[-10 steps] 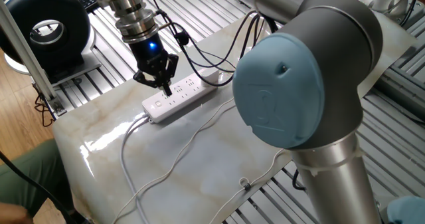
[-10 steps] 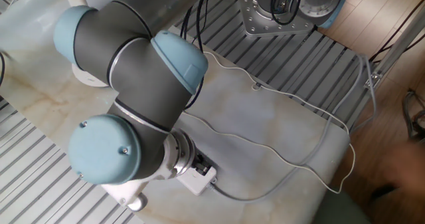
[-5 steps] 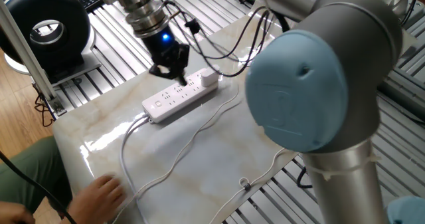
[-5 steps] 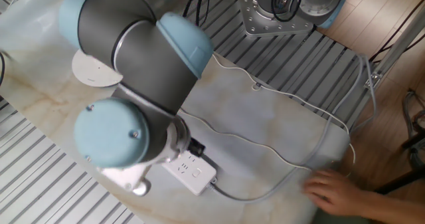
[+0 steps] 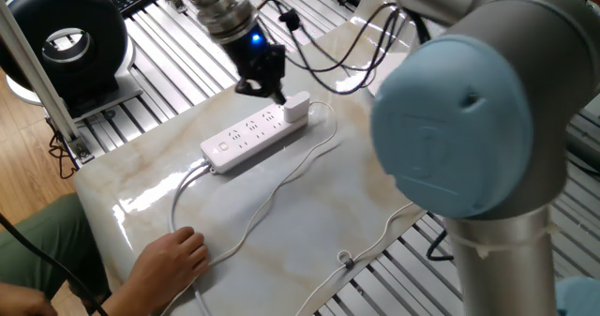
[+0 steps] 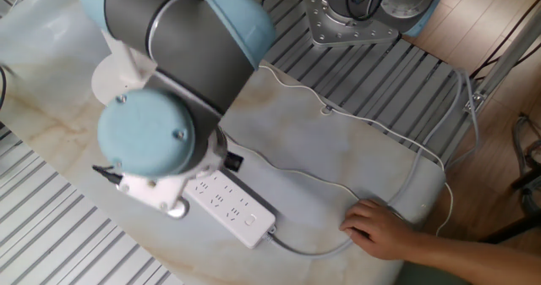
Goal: Plug in the power cord of the desk lamp, turn on the socket, and light up the desk lamp
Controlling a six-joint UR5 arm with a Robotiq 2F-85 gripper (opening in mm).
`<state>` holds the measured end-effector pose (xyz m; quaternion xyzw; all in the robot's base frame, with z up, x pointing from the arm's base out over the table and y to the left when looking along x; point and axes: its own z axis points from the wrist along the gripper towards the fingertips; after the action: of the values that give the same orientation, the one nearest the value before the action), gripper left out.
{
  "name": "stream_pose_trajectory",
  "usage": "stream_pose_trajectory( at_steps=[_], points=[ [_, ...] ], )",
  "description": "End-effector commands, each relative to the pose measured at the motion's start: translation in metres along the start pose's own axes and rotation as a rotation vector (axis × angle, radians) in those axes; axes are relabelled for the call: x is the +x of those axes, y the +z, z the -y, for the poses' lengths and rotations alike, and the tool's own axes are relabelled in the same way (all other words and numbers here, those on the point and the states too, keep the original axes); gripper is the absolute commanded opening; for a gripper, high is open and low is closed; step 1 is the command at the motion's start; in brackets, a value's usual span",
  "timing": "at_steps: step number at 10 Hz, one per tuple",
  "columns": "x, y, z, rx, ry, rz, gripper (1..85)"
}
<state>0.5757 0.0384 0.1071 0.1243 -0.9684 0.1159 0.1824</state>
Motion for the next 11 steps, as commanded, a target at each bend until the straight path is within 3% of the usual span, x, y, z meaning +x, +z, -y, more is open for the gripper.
stream_pose_trajectory(
  at_steps=[1, 3, 5, 6, 7, 8, 9, 10, 11],
  points=[
    [0.01, 0.016, 0.033, 0.04, -0.047, 0.035, 1.0],
    [0.015, 0.033, 0.059, 0.09, -0.077, 0.055, 1.0],
    [0.019, 0.032, 0.058, 0.091, -0.08, 0.041, 1.0],
    [0.022, 0.022, 0.045, 0.076, -0.063, 0.017, 1.0],
    [0.022, 0.007, 0.018, 0.048, -0.017, -0.016, 1.0],
    [0.024, 0.004, 0.003, 0.007, 0.061, -0.028, 1.0],
    [0.022, 0.004, -0.005, -0.023, 0.147, -0.024, 1.0],
    [0.008, 0.003, -0.016, -0.069, 0.231, 0.024, 1.0],
    [0.003, 0.002, -0.023, -0.099, 0.292, 0.036, 1.0]
  ],
)
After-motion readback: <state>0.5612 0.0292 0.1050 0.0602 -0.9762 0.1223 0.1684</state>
